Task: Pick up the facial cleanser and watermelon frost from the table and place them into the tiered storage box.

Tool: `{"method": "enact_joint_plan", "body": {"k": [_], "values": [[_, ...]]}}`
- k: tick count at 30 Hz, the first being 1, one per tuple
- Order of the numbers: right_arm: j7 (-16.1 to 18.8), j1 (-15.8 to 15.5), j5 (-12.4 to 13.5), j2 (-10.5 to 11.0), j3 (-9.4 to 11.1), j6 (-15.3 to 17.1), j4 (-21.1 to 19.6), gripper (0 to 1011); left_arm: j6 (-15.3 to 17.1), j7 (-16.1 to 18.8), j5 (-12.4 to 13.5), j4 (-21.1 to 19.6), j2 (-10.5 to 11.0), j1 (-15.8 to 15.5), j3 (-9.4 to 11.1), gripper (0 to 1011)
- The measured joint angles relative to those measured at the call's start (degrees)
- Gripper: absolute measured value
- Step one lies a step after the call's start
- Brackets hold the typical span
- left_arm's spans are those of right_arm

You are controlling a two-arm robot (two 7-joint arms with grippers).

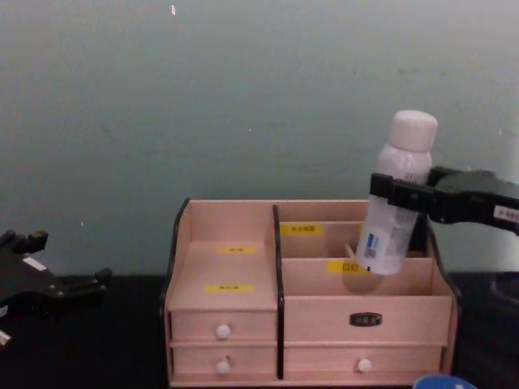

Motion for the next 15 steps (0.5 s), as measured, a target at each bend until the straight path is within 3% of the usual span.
{"method": "enact_joint_plan", "body": {"k": [15], "values": [[0.6,3.8,-0.8,-2.2,-1.5,-1.0,3.9,596,0.0,0.0,0.0,0.0,0.0,0.0,0.0,1001]]}}
